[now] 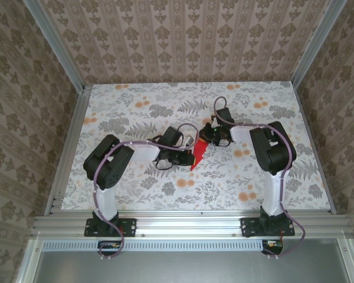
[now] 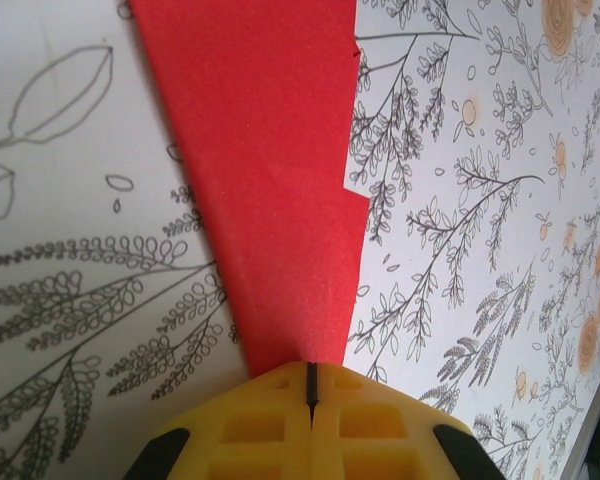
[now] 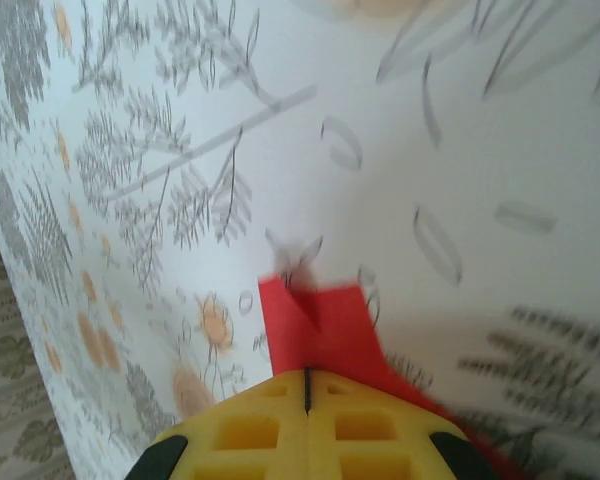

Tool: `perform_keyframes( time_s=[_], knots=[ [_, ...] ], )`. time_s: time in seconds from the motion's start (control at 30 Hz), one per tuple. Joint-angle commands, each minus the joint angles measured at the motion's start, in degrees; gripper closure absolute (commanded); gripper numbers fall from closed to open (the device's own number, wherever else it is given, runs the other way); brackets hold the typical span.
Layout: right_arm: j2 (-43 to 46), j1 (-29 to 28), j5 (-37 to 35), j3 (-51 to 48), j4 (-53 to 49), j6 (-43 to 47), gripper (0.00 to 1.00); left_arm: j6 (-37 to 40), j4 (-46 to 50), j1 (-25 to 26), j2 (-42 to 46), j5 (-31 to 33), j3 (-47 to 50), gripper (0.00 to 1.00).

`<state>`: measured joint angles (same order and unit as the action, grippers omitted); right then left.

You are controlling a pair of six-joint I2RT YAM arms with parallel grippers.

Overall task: Fold a paper plane with a square sheet of paper (pick it up from the middle)
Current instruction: Fold the wing for the fifth time at the center of the table.

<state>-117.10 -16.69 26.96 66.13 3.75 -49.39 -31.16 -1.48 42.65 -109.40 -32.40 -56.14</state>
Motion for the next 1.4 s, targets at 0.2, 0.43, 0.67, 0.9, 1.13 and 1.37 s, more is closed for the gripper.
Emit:
perform_keyframes(
  time_s=[0.2,0.43,0.67,0.9,1.13,1.37],
  knots=[
    [-3.26,2.28,-5.14,4.98,0.71,2.96,0.97,1.88,16.15,1.12,-2.13,0.58,4.39,1.0],
    [10.01,0.86,-2.15,-1.6,0.32,5.03,0.95,2.08,16.11,1.02,-2.32,2.28,2.88,1.0],
    [18.8,-2.27,-2.46,-9.6,-6.15,5.46,0.94,2.81,13.16,0.68,-0.55,3.05,3.61,1.0],
    [16.14,-7.39,-0.49,-13.22,-1.56,0.9,0.97,3.72,6.17,-0.3,0.41,2.08,5.53,1.0],
    [10.83,-9.86,0.95,-11.3,1.96,-1.21,0.99,6.26,2.23,-0.91,0.05,2.29,6.52,1.0],
    [6.96,-9.16,-3.45,-9.53,1.09,-2.01,0.99,5.63,0.03,-1.08,0.72,2.27,8.51,1.0]
  ],
)
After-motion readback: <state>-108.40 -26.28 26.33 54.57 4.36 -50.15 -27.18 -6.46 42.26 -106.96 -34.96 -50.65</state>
